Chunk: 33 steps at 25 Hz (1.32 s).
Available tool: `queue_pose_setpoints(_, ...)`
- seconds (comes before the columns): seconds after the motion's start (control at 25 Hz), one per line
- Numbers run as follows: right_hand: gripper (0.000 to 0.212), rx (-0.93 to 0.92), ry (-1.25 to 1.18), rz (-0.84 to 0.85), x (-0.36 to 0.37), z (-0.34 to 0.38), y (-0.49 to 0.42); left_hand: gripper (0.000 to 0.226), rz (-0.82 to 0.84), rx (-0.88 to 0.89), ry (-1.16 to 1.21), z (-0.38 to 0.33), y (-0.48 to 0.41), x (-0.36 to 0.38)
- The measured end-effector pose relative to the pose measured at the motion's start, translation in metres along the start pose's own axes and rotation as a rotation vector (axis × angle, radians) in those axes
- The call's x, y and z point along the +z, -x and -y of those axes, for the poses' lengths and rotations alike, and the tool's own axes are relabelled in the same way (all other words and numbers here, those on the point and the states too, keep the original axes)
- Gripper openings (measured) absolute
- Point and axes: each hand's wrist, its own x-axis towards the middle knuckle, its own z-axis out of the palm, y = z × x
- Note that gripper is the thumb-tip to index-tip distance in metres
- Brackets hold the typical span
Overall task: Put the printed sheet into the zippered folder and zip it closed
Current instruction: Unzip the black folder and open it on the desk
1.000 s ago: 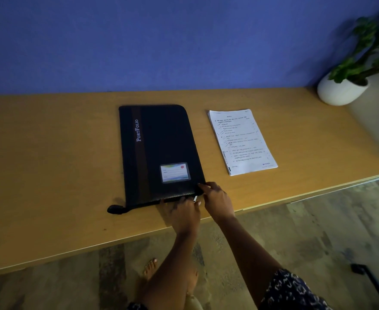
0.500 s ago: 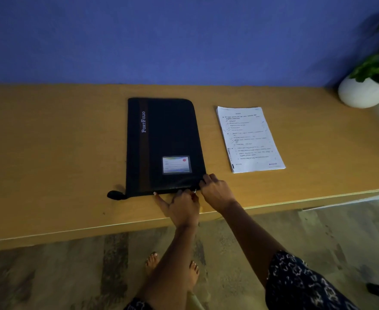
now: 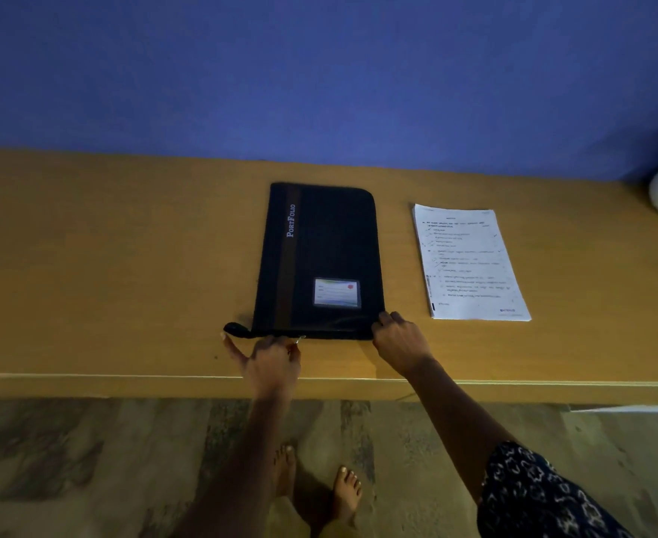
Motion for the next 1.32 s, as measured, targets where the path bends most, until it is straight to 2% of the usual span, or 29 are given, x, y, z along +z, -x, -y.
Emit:
queue_pose_setpoints(0.16,0.027,-0.003,-0.008,-0.006,0.004,0.004,-0.005,0.013,-0.005,-0.049,-0.035,0.047,-0.013,-0.013)
queue_pose_setpoints(0.52,0.029,0.003,-0.021,-0.018,0.008,0.002,-0.006,0.021,0.036,-0.027,-0.223,0.11,-0.033,-0.031)
queue_pose_setpoints(0.8,0.033,0.123,-0.182,-0.032,0.007,0.011,-0.002,0.046,0.316,-0.045,-0.185,0.124,-0.064,-0.034)
queue_pose_setpoints(0.92,0.038,0.291,-0.427,-0.114,0.001,0.013,0.001,0.042,0.379,-0.055,-0.157,0.131,-0.078,-0.042)
queue_pose_setpoints(1.0,0.039,0.51,-0.668,-0.208,-0.005,0.017,-0.006,0.032,0.331,-0.066,-0.081,0.128,-0.087,-0.05)
queue_pose_setpoints(1.08,0.035,0.702,-0.859,-0.207,-0.013,0.023,-0.019,0.028,0.293,-0.073,0.034,0.119,-0.093,-0.057)
queue_pose_setpoints(1.2,0.017,0.879,-0.987,-0.127,-0.023,0.027,-0.037,0.033,0.373,-0.041,0.201,0.095,-0.099,-0.06)
queue_pose_setpoints(1.32,0.013,0.996,-1.057,-0.151,-0.031,0.027,-0.044,0.033,0.424,0.095,0.196,0.07,-0.096,-0.053)
